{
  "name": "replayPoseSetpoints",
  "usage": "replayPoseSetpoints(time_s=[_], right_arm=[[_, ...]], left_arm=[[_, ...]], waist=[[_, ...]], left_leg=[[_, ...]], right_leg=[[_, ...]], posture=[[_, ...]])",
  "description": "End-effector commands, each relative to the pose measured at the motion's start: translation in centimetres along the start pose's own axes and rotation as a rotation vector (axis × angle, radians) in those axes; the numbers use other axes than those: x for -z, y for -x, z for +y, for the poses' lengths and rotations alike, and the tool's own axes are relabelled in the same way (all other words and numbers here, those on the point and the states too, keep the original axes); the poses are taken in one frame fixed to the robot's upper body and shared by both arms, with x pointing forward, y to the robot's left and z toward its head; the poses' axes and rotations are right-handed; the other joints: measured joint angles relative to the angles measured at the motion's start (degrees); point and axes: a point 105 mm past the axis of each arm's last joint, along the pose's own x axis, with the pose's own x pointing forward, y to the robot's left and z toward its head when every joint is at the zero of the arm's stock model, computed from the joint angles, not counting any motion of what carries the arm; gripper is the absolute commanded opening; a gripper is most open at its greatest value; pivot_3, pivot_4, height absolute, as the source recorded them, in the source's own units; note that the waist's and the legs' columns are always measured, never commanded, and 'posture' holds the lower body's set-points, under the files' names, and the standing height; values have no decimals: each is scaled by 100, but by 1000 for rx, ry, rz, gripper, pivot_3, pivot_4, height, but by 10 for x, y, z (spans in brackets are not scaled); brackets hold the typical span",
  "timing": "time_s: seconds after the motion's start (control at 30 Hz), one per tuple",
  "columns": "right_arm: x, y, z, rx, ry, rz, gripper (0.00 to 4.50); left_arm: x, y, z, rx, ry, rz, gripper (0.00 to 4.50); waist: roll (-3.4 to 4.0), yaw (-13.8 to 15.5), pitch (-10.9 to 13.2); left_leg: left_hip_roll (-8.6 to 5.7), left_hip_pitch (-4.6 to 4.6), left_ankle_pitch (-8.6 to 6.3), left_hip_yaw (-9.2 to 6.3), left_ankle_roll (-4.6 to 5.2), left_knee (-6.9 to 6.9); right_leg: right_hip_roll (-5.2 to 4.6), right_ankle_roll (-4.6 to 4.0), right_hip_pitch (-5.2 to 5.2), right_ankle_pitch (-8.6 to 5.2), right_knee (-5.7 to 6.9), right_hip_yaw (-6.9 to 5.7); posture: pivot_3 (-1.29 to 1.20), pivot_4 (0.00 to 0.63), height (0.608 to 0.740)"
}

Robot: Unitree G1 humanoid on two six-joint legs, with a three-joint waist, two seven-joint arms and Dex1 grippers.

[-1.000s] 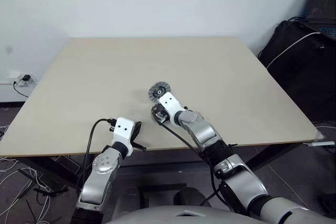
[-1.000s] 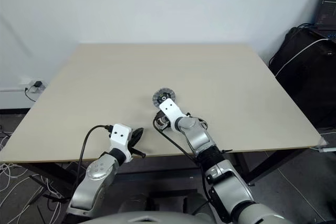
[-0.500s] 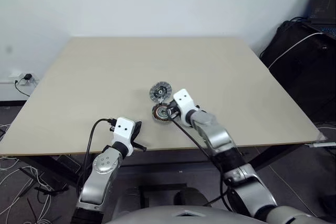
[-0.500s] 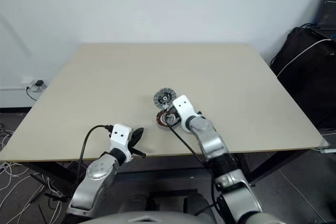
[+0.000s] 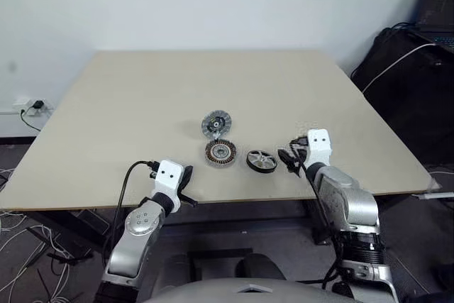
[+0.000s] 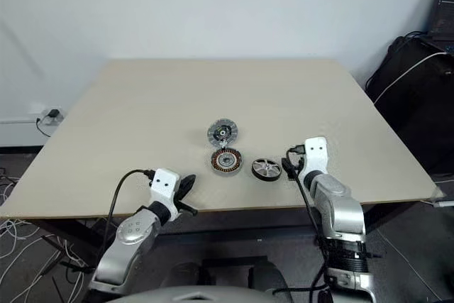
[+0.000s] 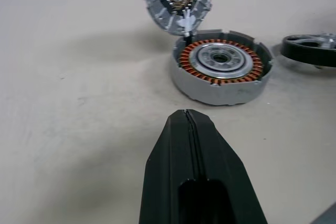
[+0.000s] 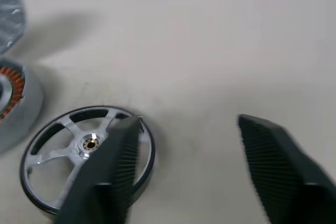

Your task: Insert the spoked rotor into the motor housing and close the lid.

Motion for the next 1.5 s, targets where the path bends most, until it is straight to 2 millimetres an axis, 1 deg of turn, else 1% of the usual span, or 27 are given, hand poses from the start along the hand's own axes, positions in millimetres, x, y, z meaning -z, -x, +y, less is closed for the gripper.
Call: replayPoseSetpoints(time_s=[0.03, 0.13, 0.2, 0.3, 0.43, 0.63, 0.7, 0.83, 0.97, 1.03, 1.1, 1.33, 1.4, 1.43, 1.5], right_arm=[[-1, 1, 0, 11, -226, 32, 4422], [2, 1, 10, -49, -423, 82, 4469], [-1, 1, 17, -95, -504, 96, 4469], [-5, 2, 24, -141, -577, 110, 4469], [-4, 2, 30, -168, -624, 142, 4469], [6, -1, 39, -182, -632, 199, 4469], [9, -1, 43, -209, -658, 217, 4469], [9, -3, 50, -272, -751, 217, 4469], [12, -8, 49, -280, -841, 213, 4469], [15, -9, 48, -268, -853, 215, 4081], [16, -10, 46, -257, -854, 218, 3541], [21, -10, 43, -227, -838, 228, 1214], [22, -9, 41, -223, -829, 231, 664], [22, -8, 40, -221, -822, 234, 472], [22, -6, 40, -222, -814, 235, 419]], left_arm=[[-14, -2, 1, 7, -34, -48, 0], [-13, -1, 2, 6, -36, -44, 0], [-12, -1, 2, 4, -36, -40, 0], [-10, 0, 2, 1, -34, -36, 0], [-9, 0, 2, -2, -30, -32, 0], [-9, 0, 2, -10, -28, -30, 0], [-8, 0, 2, -12, -30, -28, 0], [-8, 0, 3, -14, -33, -25, 0], [-8, 0, 3, -14, -35, -23, 0], [-8, 0, 3, -13, -37, -23, 0], [-8, 0, 3, -13, -38, -23, 0], [-8, 0, 3, -15, -41, -23, 0], [-8, -1, 2, -14, -41, -22, 0], [-8, -1, 2, -14, -41, -22, 0], [-8, -1, 1, -13, -39, -22, 0]], waist=[[7, 1, 4], [21, 1, 11], [23, 5, 11], [29, 4, 8], [35, 4, 5], [38, -26, 4], [38, -46, 4], [39, -76, 4], [39, -100, 4], [40, -107, 4], [41, -114, 5], [44, -129, 3], [50, -132, -15], [49, -131, -19], [53, -125, -22]], left_leg=[[0, -1, 0, 1, 0, 0], [0, -4, 0, 6, 0, 0], [0, -5, 0, 6, 0, 0], [0, -6, 0, 5, 1, -1], [-1, -8, 0, 5, 1, -1], [-1, -8, 0, 5, 2, -1], [-1, -8, 0, 5, 2, -1], [-1, -8, 0, 4, 2, -1], [-1, -7, 0, 3, 2, -1], [-1, -7, 0, 2, 2, -1], [-1, -7, 0, 2, 2, -1], [-1, -8, 0, 2, 2, -3], [0, -2, 0, 1, 2, -3], [0, 1, 0, -1, 2, -4], [0, 4, 0, -3, 2, -4]], right_leg=[[0, -1, -1, 1, 0, 1], [-2, -4, -3, 3, 0, 3], [-1, -4, -4, 4, 0, 2], [0, -3, -5, 3, -1, 0], [1, -3, -5, 3, -4, 0], [2, 3, -5, -1, -5, 0], [2, 4, -4, -1, -5, -1], [3, 4, -3, -1, -5, -1], [4, 5, -3, -1, -5, -2], [4, 5, -2, -1, -6, -2], [4, 5, -2, -1, -6, -2], [3, 5, -2, -1, -8, -2], [3, 6, 4, -1, -9, -2], [3, 6, 8, -1, -12, -3], [0, 6, 13, -1, -13, -5]], posture=[[0, 0, 740], [0, 0, 740], [0, 0, 740], [0, 0, 740], [0, 0, 740], [0, 0, 740], [0, 0, 740], [0, 0, 740], [0, 0, 740], [0, 0, 740], [0, 0, 740], [0, 0, 740], [0, 0, 740], [0, 0, 740], [0, 0, 740]])
